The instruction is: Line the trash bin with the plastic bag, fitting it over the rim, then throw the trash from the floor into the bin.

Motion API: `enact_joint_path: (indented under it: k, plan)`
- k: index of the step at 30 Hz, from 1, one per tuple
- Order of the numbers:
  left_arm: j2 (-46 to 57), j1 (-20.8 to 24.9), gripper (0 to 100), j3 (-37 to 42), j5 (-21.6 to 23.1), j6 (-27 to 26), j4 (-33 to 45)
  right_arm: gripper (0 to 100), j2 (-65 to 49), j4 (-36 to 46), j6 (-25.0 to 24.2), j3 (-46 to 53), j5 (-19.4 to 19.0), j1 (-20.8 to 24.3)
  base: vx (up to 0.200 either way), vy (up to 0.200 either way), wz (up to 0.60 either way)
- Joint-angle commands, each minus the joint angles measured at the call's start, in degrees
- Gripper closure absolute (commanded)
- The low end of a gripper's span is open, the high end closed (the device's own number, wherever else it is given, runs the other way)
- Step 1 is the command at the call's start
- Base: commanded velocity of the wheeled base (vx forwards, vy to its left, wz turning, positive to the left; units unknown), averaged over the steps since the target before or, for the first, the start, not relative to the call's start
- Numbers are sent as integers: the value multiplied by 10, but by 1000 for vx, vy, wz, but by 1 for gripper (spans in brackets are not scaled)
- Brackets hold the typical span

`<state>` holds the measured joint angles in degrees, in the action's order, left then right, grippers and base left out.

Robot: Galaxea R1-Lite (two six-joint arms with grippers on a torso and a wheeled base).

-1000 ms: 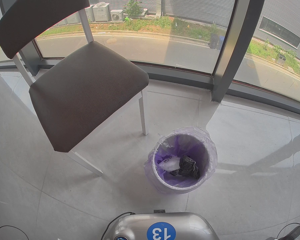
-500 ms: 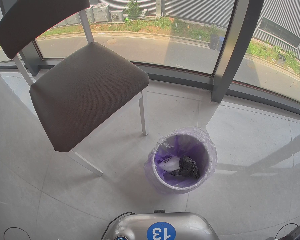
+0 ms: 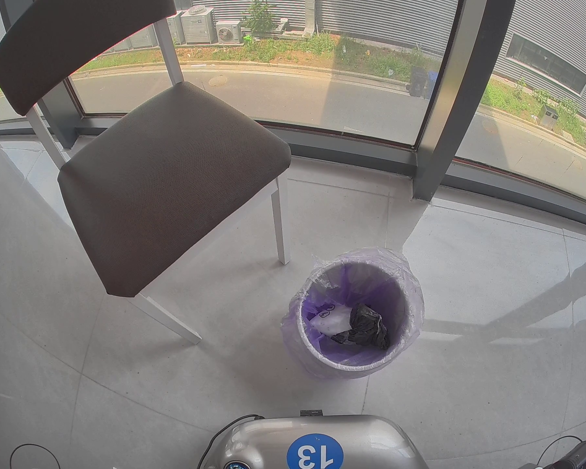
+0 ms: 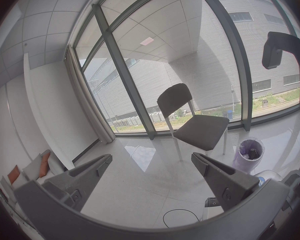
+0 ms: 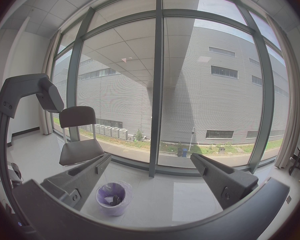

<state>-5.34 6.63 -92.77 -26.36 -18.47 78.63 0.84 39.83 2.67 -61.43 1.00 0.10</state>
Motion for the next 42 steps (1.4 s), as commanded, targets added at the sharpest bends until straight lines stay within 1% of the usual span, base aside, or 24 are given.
enact_joint_path:
  k: [1, 5, 6, 7, 8, 12, 15, 17, 19, 22, 24, 25, 28, 29, 31, 32, 33, 35, 37, 39, 40, 41, 42]
  plan:
    - [-2, -13, 0, 0, 17, -2, 0, 0, -7, 1, 4, 0, 0, 0, 0, 0, 0]
    - [2, -43, 0, -3, 39, -7, 3, 0, -6, -2, 8, 3, -6, 0, 0, 0, 0]
    - [3, -44, 0, -4, 44, -10, 3, 0, -6, -2, 8, 3, -7, 0, 0, 0, 0]
    - [3, -52, 0, -9, 64, -22, 4, 0, -6, -3, 8, 3, -15, 0, 0, 0, 0]
    - [7, -57, 0, -10, 75, -33, 5, 0, -6, -6, 8, 3, -21, 0, 0, 0, 0]
    - [21, -58, 0, 0, 83, -39, 6, 0, -6, -8, 8, -1, -28, 0, 0, 0, 0]
    - [51, -62, 0, 39, 104, -37, 3, 0, -6, -25, 14, -1, -40, 0, 0, 0, 0]
    - [53, -65, 0, 55, 112, -21, 2, 0, -6, -33, 19, 4, -51, 0, 0, 0, 0]
    - [53, -64, 0, 77, 120, 12, -11, 0, -6, -34, 35, 9, -59, 0, 0, 0, 0]
    - [53, -65, 0, 112, 154, 50, -46, 0, -6, -36, 68, 12, -77, 0, 0, 0, 0]
    - [53, -65, 0, 131, 183, 81, -77, 0, -6, -43, 75, 12, -90, 0, 0, 0, 0]
    - [53, -65, 0, 137, 190, 87, -88, 0, -6, -48, 75, 12, -92, 0, 0, 0, 0]
    - [53, -65, 0, 176, 228, 102, -153, 0, -6, -63, 73, 19, -92, 0, 0, 0, 0]
    - [53, -65, 0, 182, 230, 106, -159, 0, -6, -64, 73, 21, -92, 0, 0, 0, 0]
    - [53, -65, 0, 225, 248, 125, -211, 0, -7, -75, 74, 44, -93, 0, 0, 0, 0]
    - [53, -65, 0, 225, 248, 125, -211, 0, -7, -75, 74, 44, -93, 0, 0, 0, 0]
    - [53, -65, 0, 281, 253, 140, -274, 0, -7, -101, 75, 78, -93, -1, 0, 0, 0]
    - [53, -65, 0, 358, 252, 150, -376, 0, -7, -167, 73, 129, -93, 0, 0, 0, 0]
    - [53, -65, 0, 410, 251, 154, -449, 0, -7, -234, 69, 173, -93, -1, 0, 0, 0]
    - [53, -65, 0, 486, 251, 156, -556, 0, -7, -324, 65, 235, -93, -1, 0, 0, 0]
    - [53, -65, 0, 486, 251, 156, -556, 0, -7, -324, 65, 235, -93, -1, 0, 0, 0]
    - [53, -65, 0, 546, 252, 154, -632, 0, -7, -388, 54, 279, -93, 0, 0, 0, 0]
    - [53, -65, 0, 580, 254, 153, -668, 0, -7, -420, 45, 304, -93, -1, 0, 0, 0]
